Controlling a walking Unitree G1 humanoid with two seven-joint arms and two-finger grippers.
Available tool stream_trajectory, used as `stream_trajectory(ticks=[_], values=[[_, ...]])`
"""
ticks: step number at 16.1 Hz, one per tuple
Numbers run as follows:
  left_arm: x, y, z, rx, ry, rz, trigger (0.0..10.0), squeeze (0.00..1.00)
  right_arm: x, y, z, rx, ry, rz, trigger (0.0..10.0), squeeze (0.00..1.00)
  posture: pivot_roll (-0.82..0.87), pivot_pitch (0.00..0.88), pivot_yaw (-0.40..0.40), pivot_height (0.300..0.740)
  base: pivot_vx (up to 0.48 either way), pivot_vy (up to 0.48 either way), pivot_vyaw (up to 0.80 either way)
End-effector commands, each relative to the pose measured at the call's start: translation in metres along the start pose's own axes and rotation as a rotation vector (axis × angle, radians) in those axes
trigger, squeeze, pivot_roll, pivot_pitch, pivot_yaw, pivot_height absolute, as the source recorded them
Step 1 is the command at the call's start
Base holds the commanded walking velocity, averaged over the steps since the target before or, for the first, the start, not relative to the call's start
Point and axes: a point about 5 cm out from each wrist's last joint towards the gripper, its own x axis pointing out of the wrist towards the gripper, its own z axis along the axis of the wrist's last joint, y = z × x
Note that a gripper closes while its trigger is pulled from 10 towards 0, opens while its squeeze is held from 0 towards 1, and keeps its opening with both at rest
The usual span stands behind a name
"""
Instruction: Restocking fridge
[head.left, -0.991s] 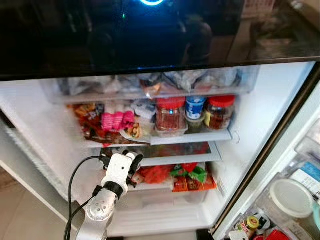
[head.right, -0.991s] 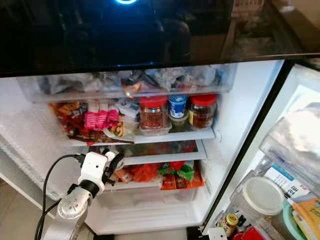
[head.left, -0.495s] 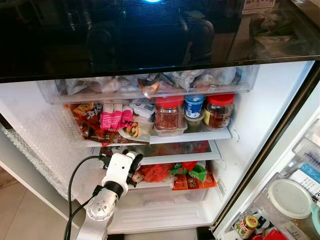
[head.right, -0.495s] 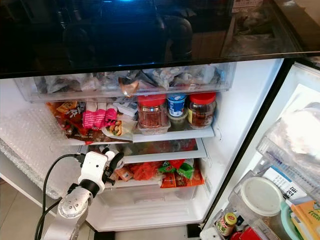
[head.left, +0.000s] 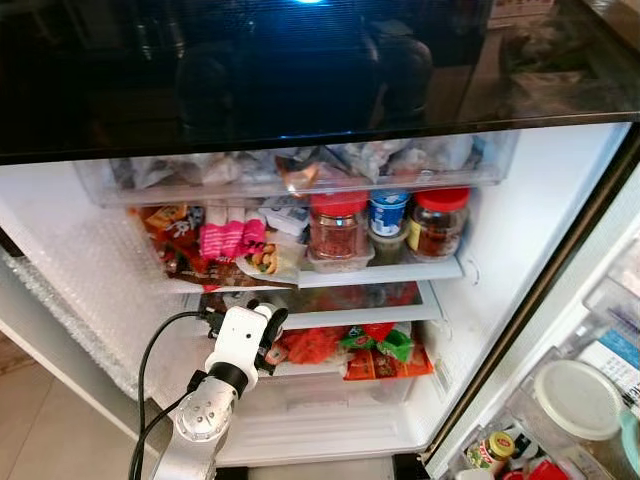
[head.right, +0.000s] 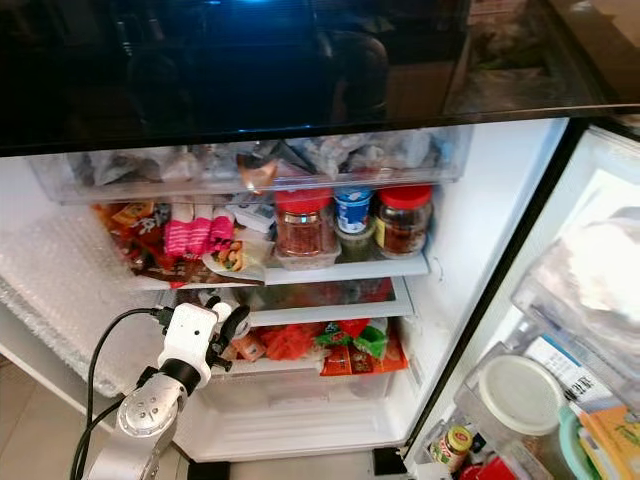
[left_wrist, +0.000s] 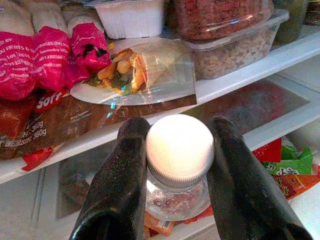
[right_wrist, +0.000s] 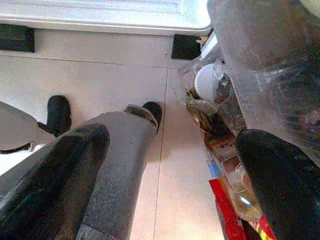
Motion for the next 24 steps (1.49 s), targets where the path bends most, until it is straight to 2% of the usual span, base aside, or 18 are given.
stream_trajectory(ticks=[1, 3, 4, 8, 9, 12, 15, 17, 18, 21, 24], values=[[0.002, 0.000, -0.001, 0.027, 0.008, -0.011, 10.0, 0.00, 0.003, 0.010, 0.007, -0.014, -0.009, 0.030, 10.0, 0.00, 0.03, 0.000, 0.011, 0.740, 0.000, 0.000, 0.00], [0.004, 0.000, 0.000, 0.023, 0.007, -0.011, 10.0, 0.00, 0.003, 0.016, 0.005, -0.115, 0.003, 0.054, 10.0, 0.00, 0.03, 0.000, 0.009, 0.740, 0.000, 0.000, 0.00], [0.004, 0.000, 0.000, 0.023, 0.006, -0.011, 10.0, 0.00, 0.003, 0.015, 0.003, -0.132, 0.011, 0.060, 10.0, 0.00, 0.03, 0.000, 0.009, 0.740, 0.000, 0.000, 0.00], [0.004, -0.001, 0.000, 0.021, 0.005, -0.011, 10.0, 0.00, -0.004, 0.000, -0.022, -0.143, 0.049, 0.053, 10.0, 0.00, 0.03, 0.000, 0.005, 0.740, 0.000, 0.000, 0.00], [0.004, -0.001, -0.001, 0.001, 0.008, -0.002, 10.0, 0.00, -0.005, 0.001, -0.024, -0.144, 0.048, 0.062, 10.0, 0.00, 0.03, 0.000, 0.006, 0.740, 0.000, 0.000, 0.00], [0.005, 0.001, -0.001, 0.009, 0.007, 0.002, 10.0, 0.00, -0.004, 0.006, -0.022, -0.145, 0.035, 0.083, 10.0, 0.00, 0.03, 0.000, 0.004, 0.685, 0.000, 0.000, 0.00], [0.006, 0.001, 0.000, 0.010, 0.004, -0.001, 10.0, 0.00, -0.008, -0.006, -0.029, -0.136, 0.036, 0.065, 10.0, 0.00, 0.03, 0.000, 0.008, 0.680, 0.000, 0.000, 0.00], [0.006, 0.001, -0.001, 0.011, 0.003, 0.000, 10.0, 0.00, -0.010, -0.008, -0.031, -0.139, 0.032, 0.078, 10.0, 0.00, 0.03, 0.000, 0.007, 0.645, 0.000, 0.000, 0.00], [0.007, 0.001, -0.001, 0.013, 0.004, -0.001, 10.0, 0.00, -0.009, -0.007, -0.029, -0.116, 0.011, 0.075, 10.0, 0.00, 0.03, 0.000, 0.007, 0.640, 0.000, 0.000, 0.00], [0.007, 0.001, 0.000, 0.021, 0.001, -0.005, 10.0, 0.00, -0.012, -0.014, -0.032, -0.123, 0.023, 0.064, 10.0, 0.00, 0.03, 0.000, 0.008, 0.640, 0.000, 0.000, 0.00], [0.008, 0.001, 0.001, 0.058, -0.002, -0.024, 10.0, 0.00, -0.011, -0.014, -0.028, -0.128, 0.020, 0.061, 10.0, 0.00, 0.02, 0.000, 0.010, 0.640, 0.000, 0.000, 0.00]])
